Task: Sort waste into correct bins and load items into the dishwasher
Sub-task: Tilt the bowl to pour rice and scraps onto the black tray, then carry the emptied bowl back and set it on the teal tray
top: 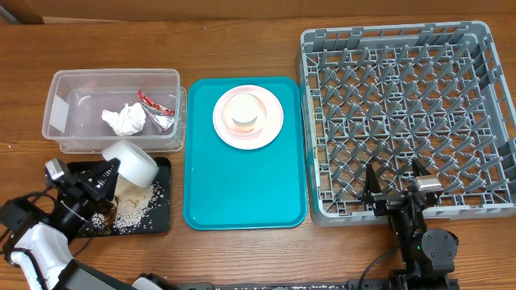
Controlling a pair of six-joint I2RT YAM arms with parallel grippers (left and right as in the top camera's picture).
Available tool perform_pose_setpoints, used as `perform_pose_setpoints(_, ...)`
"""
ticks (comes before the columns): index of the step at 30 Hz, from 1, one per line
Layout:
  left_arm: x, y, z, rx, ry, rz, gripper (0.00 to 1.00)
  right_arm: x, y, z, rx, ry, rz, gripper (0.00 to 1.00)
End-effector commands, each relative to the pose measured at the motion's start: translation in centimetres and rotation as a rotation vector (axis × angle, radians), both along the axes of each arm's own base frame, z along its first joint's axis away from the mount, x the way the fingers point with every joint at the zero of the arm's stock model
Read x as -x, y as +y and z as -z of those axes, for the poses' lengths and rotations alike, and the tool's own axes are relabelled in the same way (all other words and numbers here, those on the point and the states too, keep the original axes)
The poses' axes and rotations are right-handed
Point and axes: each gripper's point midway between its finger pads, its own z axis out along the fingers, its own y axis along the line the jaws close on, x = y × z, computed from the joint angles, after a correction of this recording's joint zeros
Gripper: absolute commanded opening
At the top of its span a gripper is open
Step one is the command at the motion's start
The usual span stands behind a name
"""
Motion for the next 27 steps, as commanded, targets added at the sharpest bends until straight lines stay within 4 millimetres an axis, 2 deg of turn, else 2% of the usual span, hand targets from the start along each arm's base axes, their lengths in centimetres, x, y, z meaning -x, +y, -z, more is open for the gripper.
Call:
perform_pose_setpoints(1,0.5,-0.4,-0.2,-0.023,-0.019,-0.006,0.04,0.0,-0.3,0.1,-0.004,-0.007,0.013,1.0)
perform_pose_setpoints(6,0.6,-1.0,2.3,-0.113,0.124,0.011,0.04,0.0,-0.3,0.1,-0.004,-0.007,0.013,1.0)
perform_pose_setpoints(11,0.1,-3.2,1.9,-0.177,0.149,0.104,0.04,0.0,-0.3,0.1,-0.004,-0.007,0.013,1.0)
perform_pose_setpoints(21,-2.5,-9.5,-0.5,-0.493,0.249,0.332,0.04,0.0,-0.3,0.1,-0.004,-0.007,0.013,1.0)
perform_pose_setpoints(23,-2.9,-11.0,-0.3,-0.583,0.286,0.365,0.04,0.0,-0.3,0.1,-0.004,-0.006,0.013,1.0)
perform_pose_setpoints(27,-3.3,-14.6,1.8,-0.779,0.373,0.41,0.04,0.0,-0.3,0.1,-0.004,-0.007,0.013,1.0)
